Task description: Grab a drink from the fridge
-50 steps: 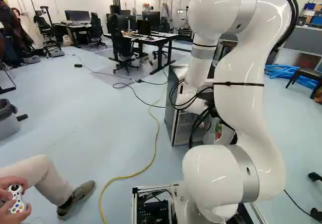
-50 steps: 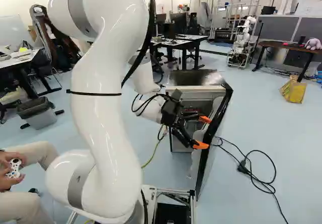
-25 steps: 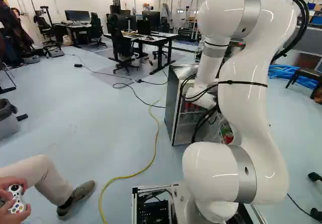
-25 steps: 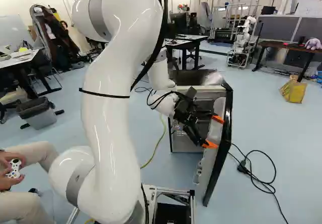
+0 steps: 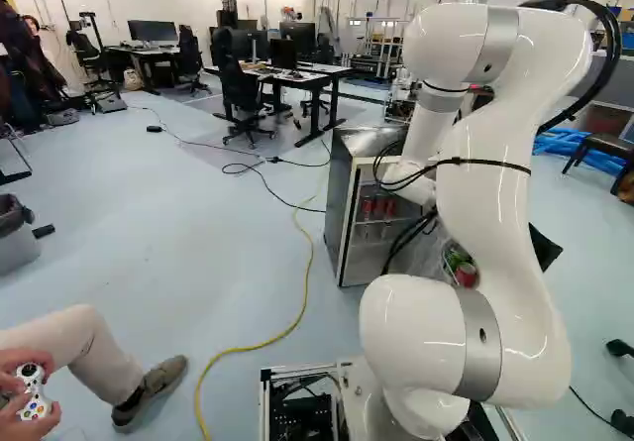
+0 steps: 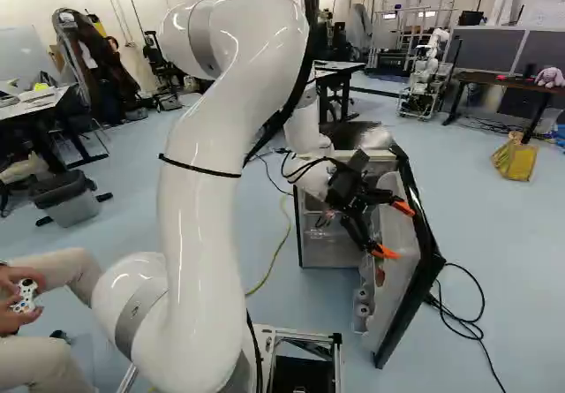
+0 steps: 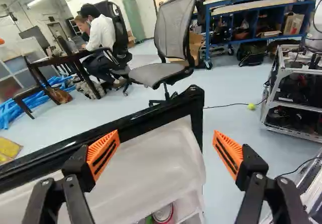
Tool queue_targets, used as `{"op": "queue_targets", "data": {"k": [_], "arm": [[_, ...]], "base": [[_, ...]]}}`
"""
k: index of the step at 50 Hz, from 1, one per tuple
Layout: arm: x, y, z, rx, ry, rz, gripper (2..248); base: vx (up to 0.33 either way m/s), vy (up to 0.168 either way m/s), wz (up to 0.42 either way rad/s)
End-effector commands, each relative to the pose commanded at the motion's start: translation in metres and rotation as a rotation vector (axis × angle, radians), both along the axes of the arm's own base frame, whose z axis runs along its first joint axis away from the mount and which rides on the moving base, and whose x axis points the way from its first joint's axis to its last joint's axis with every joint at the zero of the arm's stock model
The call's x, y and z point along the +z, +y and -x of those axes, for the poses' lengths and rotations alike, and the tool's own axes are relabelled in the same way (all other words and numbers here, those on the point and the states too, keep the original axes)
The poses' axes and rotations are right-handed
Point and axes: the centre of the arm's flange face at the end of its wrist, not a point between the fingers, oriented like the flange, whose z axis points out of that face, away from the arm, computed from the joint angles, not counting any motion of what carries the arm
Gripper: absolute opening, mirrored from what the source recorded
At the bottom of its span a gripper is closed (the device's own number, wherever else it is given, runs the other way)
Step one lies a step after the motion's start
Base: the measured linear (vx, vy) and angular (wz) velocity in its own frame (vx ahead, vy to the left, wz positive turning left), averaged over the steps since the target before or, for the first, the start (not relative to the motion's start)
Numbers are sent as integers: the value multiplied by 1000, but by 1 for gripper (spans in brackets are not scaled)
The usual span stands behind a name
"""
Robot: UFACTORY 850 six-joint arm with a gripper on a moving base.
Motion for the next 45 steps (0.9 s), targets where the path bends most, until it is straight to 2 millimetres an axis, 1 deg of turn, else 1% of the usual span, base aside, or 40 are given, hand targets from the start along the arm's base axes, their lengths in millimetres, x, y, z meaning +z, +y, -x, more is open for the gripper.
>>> {"op": "queue_targets", "data": {"k": [17,25,32,45], "arm": [[2,-42,-17,-65,-54,24,247],[3,-58,-21,-89,-72,33,247],[3,-61,-19,-95,-71,33,247],[3,-47,-2,-36,-30,28,247]], "base": [[0,0,0],[0,0,0],[0,0,0],[0,0,0]]}}
